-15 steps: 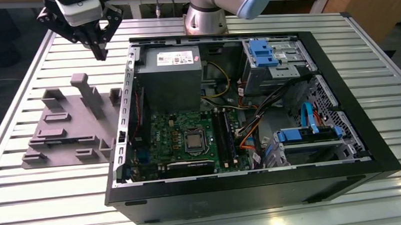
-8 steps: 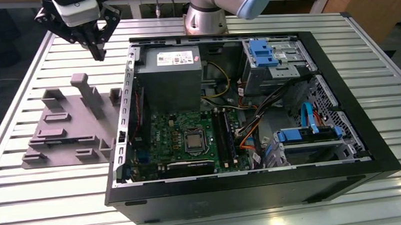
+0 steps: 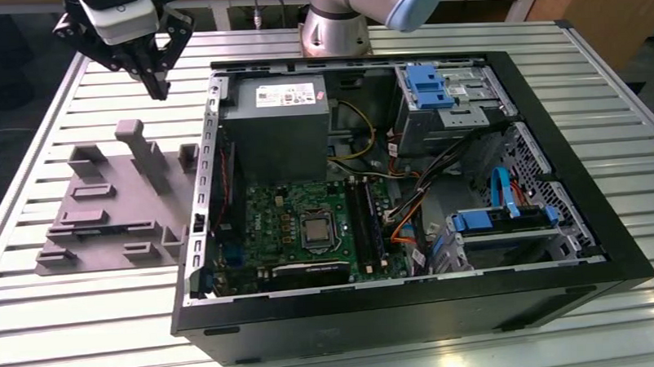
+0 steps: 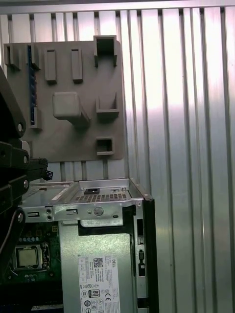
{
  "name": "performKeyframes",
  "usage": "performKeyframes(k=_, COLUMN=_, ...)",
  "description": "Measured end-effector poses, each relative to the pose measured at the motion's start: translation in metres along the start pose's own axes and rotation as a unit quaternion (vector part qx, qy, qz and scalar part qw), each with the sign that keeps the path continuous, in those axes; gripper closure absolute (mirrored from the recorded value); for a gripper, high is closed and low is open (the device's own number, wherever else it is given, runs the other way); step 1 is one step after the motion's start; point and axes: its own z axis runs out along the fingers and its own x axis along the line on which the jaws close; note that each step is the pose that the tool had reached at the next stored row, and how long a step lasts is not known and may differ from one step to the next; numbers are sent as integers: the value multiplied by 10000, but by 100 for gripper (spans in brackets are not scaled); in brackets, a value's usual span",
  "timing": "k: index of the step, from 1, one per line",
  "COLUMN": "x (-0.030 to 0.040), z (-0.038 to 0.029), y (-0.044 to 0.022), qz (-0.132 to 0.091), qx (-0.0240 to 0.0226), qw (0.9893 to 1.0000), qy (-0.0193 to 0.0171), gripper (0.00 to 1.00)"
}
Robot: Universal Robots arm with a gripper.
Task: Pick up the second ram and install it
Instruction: 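Reach for the second ram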
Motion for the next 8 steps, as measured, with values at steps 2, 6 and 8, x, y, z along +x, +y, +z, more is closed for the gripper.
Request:
performKeyframes(k=2, x=8, z=1, y=-1, qz=0, qx=0, qw=10000, qy=0, gripper=89)
performKeyframes(k=6, x=25, z=3, y=-2, qz=0, qx=0, qw=10000, qy=0, gripper=89)
performKeyframes(k=8, x=33, z=4, y=-3, qz=0, qx=0, qw=10000, qy=0, gripper=89)
